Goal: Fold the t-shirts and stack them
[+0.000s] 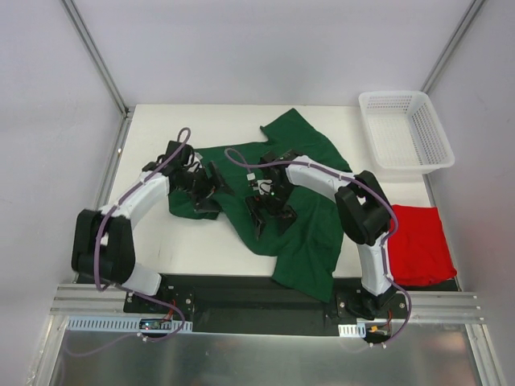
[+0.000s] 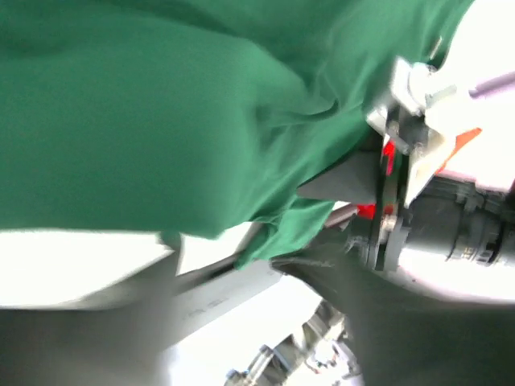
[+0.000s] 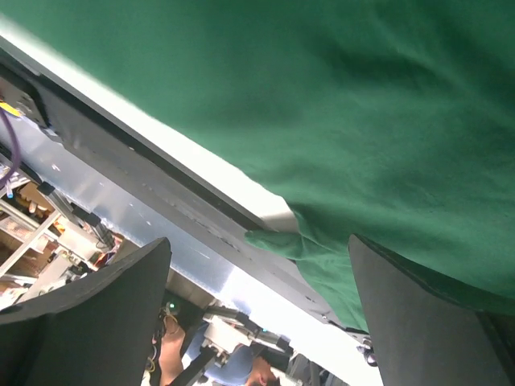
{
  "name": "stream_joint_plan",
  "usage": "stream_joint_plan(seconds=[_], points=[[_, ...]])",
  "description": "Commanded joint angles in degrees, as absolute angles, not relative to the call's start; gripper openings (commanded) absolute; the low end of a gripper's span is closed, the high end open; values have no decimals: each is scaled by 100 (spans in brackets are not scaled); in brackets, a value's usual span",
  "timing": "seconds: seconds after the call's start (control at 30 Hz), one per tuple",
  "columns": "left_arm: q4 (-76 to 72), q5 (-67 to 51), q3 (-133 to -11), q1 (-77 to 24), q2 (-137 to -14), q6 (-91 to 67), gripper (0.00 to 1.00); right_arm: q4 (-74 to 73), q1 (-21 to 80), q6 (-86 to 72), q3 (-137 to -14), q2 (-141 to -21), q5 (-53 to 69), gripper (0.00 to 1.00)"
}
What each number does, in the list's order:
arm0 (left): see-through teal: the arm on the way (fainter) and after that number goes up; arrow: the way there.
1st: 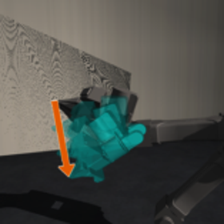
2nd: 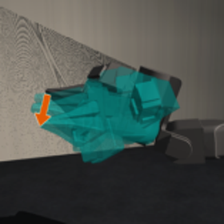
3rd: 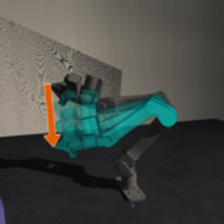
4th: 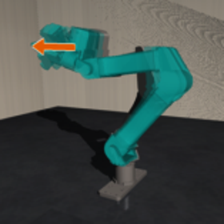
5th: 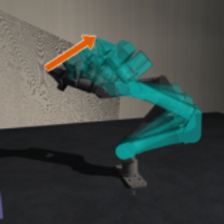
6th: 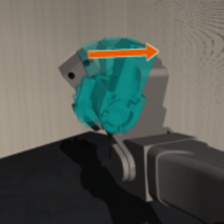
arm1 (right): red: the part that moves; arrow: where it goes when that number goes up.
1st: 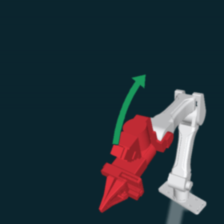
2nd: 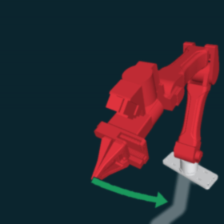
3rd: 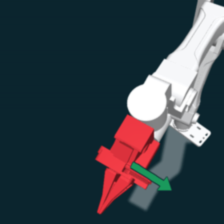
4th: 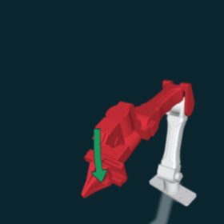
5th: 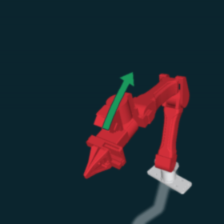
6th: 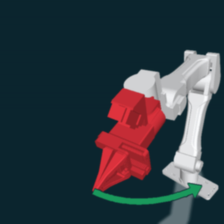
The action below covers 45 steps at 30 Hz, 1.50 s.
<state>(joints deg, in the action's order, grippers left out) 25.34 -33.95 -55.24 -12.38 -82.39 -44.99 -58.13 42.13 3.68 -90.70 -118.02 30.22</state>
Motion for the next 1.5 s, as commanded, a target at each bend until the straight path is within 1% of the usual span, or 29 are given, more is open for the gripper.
stream_joint_plan(seconds=[0.0,0.1,0.23,0.4,0.5,0.57,0.63,0.77,0.87,0.9,0.97,1.0,1.07,1.1,1.2,1.3,1.33,1.47], points=[[2988,-3516,-6055,-1345,-9385,-3991,99,-5775,4210,396,-8868,-11611,3164,96],[2997,-3323,-6336,-1362,-9878,-3771,99,-5704,4219,369,-8728,-11540,3199,96],[3076,-3191,-6460,-1389,-10046,-3674,99,-5616,4227,352,-8605,-11470,3252,96],[3400,-2883,-6197,-1397,-9616,-3560,99,-5599,4263,352,-8613,-11549,3348,96],[3707,-2673,-6004,-1406,-9133,-3577,99,-5599,4280,352,-8657,-11610,3401,96],[3858,-2488,-5881,-1415,-8598,-3621,99,-5607,4307,351,-8675,-11663,3454,96],[3920,-2295,-5547,-1433,-8063,-3682,99,-5599,4333,360,-8701,-11707,3463,96],[3850,-1917,-4713,-1441,-7507,-3849,99,-5599,4351,404,-8745,-11804,3542,96],[3289,-1881,-3739,-1450,-7094,-4103,99,-5599,4368,439,-8728,-11812,3542,96],[3087,-1924,-3527,-1450,-6988,-4331,97,-5599,4368,448,-8728,-11812,3542,96],[2393,-2012,-2974,-1450,-6707,-4587,90,-5625,4359,474,-8719,-11812,3533,96],[2173,-2030,-2797,-1450,-6628,-4858,79,-5634,4368,483,-8701,-11804,3533,96],[1551,-2048,-2446,-1450,-6434,-5166,71,-5643,4368,501,-8649,-11760,3533,96],[1338,-2022,-2348,-1450,-6320,-5298,61,-5643,4359,518,-8588,-11751,3533,96],[486,-2013,-1970,-1450,-6162,-5782,48,-5669,4359,553,-8508,-11733,3542,96],[-216,-1864,-1662,-1450,-6117,-6257,47,-5686,4368,571,-8447,-11725,3551,96],[-394,-1811,-1592,-1450,-6126,-6345,49,-5695,4377,597,-8438,-11725,3568,96],[-922,-1565,-1424,-1450,-6240,-6530,52,-5722,4394,633,-8420,-11725,3638,96]])
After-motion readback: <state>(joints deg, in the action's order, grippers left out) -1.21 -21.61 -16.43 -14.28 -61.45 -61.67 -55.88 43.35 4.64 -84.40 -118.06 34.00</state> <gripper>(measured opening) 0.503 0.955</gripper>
